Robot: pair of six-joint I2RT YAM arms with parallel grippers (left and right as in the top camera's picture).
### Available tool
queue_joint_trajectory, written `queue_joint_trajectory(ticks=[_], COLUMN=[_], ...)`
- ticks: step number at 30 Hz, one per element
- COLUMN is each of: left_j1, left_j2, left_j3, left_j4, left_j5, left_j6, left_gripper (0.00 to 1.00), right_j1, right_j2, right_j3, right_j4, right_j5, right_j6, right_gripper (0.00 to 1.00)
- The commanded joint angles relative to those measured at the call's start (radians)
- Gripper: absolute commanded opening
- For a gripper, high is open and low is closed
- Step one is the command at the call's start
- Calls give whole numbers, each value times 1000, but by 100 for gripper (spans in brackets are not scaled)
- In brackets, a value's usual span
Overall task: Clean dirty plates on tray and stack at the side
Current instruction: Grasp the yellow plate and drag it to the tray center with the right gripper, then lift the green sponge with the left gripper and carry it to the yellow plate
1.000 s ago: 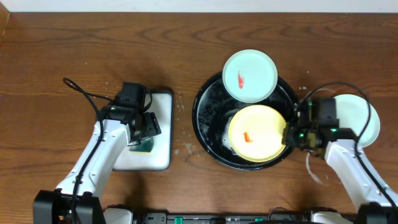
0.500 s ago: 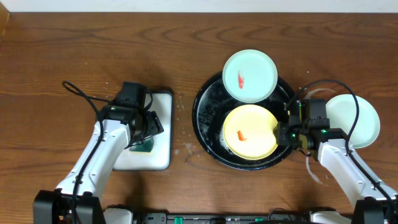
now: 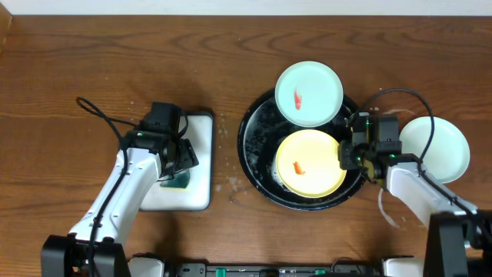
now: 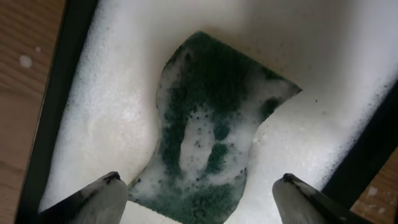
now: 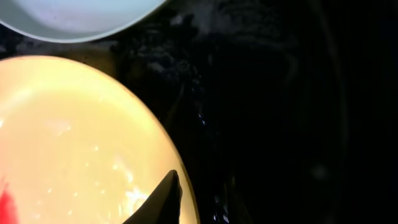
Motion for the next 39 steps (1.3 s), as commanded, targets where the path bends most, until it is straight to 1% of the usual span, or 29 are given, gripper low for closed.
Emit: queue_joint_trajectory(ticks=[1,3,6,9,12,13,16,19,24,26,28,29,30,31,32,33,35,39], left_j1=[5,5,5,5,5,5,5,5,5,5,5,5,5,5,5,5,5,5], left_j2=[-3,-3,-3,-3,-3,-3,2,14,63,94,128,150,170,185,197,205,204,180], left_j3=[-3,-3,-3,-3,-4,-5,-18,-50,-126,-151,-163,-164,-164,-164,-164,-164,-164,-162], left_j4=[-6,-6,-5,-5,-5,-2,26,87,211,260,294,307,317,322,326,328,327,316], left_j5=[-23,-23,-23,-23,-23,-23,-23,-23,-23,-23,-23,-22,-22,-19,-19,-19,-19,-19], left_j6=[59,62,62,62,62,62,70,97,100,100,99,99,99,99,99,99,100,105], left_gripper=[81,81,81,81,81,79,76,71,62,56,55,51,43,31,23,10,7,7], right_j1=[8,8,8,8,8,8,8,8,8,8,8,8,8,8,8,8,8,8], right_j2=[39,57,74,71,67,65,50,35,26,26,26,26,26,26,26,26,26,26], right_j3=[4,4,4,4,4,4,4,4,4,4,4,4,4,4,4,4,4,4], right_j4=[10,11,-5,-43,-91,-105,-132,-143,-148,-156,-160,-162,-163,-163,-163,-164,-165,-164], right_j5=[-26,-27,-25,-11,41,47,46,60,67,68,68,68,68,68,68,68,68,68], right_j6=[-32,-31,-4,106,259,293,318,317,307,297,291,291,291,291,291,291,291,291], right_gripper=[24,18,1,1,1,1,1,1,1,1,1,1,1,1,1,1,1,1])
